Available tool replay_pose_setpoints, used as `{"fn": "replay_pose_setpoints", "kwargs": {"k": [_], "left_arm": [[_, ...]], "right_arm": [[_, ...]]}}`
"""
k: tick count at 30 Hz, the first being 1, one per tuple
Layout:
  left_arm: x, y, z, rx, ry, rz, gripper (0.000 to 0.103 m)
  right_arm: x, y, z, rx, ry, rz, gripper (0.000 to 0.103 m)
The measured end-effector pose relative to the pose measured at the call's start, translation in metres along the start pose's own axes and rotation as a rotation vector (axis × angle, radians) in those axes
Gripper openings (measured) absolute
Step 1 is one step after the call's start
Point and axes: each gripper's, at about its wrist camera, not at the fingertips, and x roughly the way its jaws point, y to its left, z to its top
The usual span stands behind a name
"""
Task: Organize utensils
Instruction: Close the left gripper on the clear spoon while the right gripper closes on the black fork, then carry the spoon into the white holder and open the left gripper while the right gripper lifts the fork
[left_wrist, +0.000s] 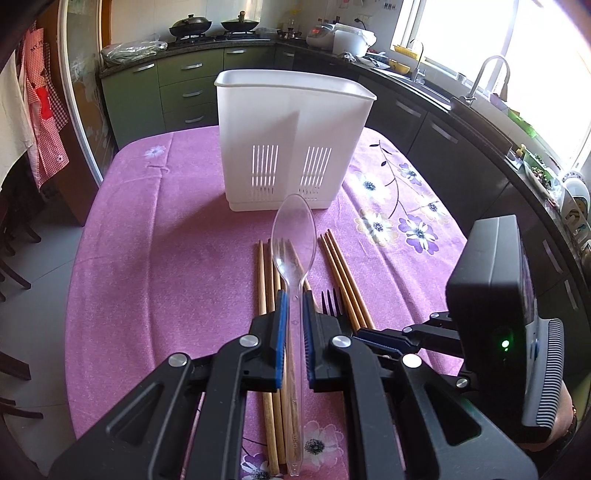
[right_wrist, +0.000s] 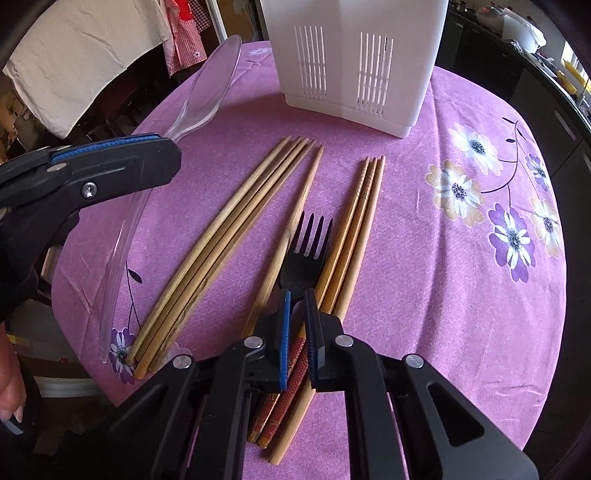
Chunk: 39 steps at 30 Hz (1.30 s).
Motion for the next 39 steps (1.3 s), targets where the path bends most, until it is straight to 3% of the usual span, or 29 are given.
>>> {"fn": "replay_pose_setpoints", "kwargs": {"k": [7,20,25,29,32,39], "left_arm": [[-0.003,0.002,0.000,0.001,-0.005,-0.007,0.008],[-0.008,0.004,0.000,0.008,-0.020,-0.017,0.008],[-0.010,0.004,0.000,0.011,-0.025,-0.018,0.008],[-0.011,0.005,0.000,0.006,-0.029,-0.017,0.008],[-0.012,0.008,0.002,0.002,-0.034,-0.015,0.008],[-0.030,0.012,0.035,-0.012,-0.119,-0.033,0.008]], "right_arm": [[0.003,0.009,0.004,0.000,0.007,-0.040,0.010],[0.009,0.016,0.006,0.012,0.031,-0.016,0.010],[0.018,0.023,0.007,-0.004,0.051,-0.023,0.015],[0.017,0.025,0.005,-0.001,0.020,-0.033,0.010],[0.012,0.019,0.004,0.026,-0.016,0.012,0.009],[-0.032,0.000,-0.005,0.106,-0.189,0.115,0.010]]}}
